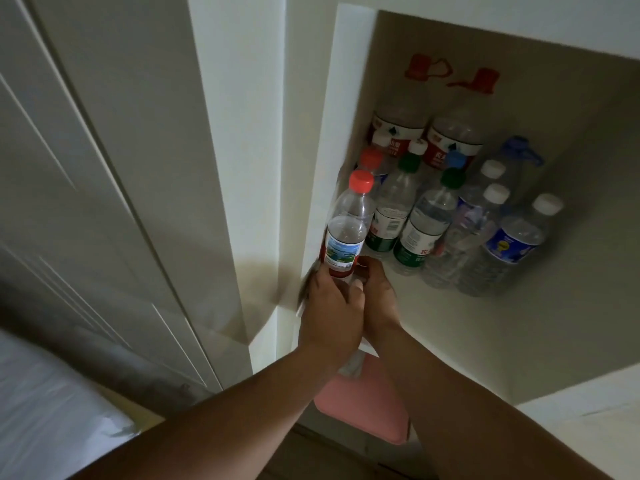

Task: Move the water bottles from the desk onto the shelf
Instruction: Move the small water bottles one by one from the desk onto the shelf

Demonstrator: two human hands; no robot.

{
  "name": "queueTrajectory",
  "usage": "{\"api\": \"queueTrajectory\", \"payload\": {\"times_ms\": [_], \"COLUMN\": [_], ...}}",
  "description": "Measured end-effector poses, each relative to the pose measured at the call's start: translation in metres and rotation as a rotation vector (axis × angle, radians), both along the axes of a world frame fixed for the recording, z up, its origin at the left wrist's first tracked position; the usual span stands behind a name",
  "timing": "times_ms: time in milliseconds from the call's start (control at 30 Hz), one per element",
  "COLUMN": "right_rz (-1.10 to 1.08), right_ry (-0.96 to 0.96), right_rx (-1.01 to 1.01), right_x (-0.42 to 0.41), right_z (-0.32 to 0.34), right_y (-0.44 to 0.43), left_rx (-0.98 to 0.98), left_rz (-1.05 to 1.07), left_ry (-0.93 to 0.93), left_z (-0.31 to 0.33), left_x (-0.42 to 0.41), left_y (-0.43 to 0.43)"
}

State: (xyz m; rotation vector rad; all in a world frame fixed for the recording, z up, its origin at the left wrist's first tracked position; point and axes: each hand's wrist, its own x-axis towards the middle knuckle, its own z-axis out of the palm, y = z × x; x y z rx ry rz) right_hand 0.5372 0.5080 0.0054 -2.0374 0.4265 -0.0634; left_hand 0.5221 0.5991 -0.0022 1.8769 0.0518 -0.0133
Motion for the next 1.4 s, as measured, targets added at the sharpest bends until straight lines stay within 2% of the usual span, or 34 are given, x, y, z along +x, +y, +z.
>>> {"api": "queueTrajectory", "payload": {"times_ms": [100,167,300,433,567,733,900,1067,1233,1400], "right_rz": [0.031,0.030,0.013,0.030,-0.045,-0.359,-0.718,-0.967,-1.068,-1.187], "right_ry": [0.019,0.042,0.045,0.086,0.152,0.208,0.285,0.363,0.387,0.289], "right_rx": [-0.067,0.013,0.080,-0.012,-0.045,-0.045,-0.084,0.006,0.061,0.058], "right_x": [-0.001,-0.005,-0.035,-0.114,-0.218,-0.367,-0.514,-0.650,-0.766,-0.859], "right_z": [-0.013,-0.014,-0.010,0.016,0.037,0.044,0.031,-0.007,-0.046,-0.071], "right_y": [-0.013,-0.021,-0.031,-0.053,-0.096,-0.180,-0.259,-0.334,-0.432,-0.568], "left_rx": [-0.044,-0.051,0.093,0.221,0.188,0.187,0.218,0.345,0.451,0.472], "left_rz": [-0.018,-0.031,-0.092,-0.350,-0.713,-1.105,-1.369,-1.572,-1.679,-1.695], "left_ry": [-0.023,-0.019,0.041,-0.047,-0.091,-0.063,-0.010,0.034,0.033,-0.059], "left_z": [0.000,-0.001,0.003,0.019,0.028,0.028,0.017,-0.014,-0.036,-0.052], "left_x": [0.003,-0.001,-0.024,-0.067,-0.124,-0.209,-0.300,-0.400,-0.502,-0.605], "left_y": [0.004,0.009,0.007,-0.013,-0.057,-0.154,-0.264,-0.369,-0.491,-0.642]}}
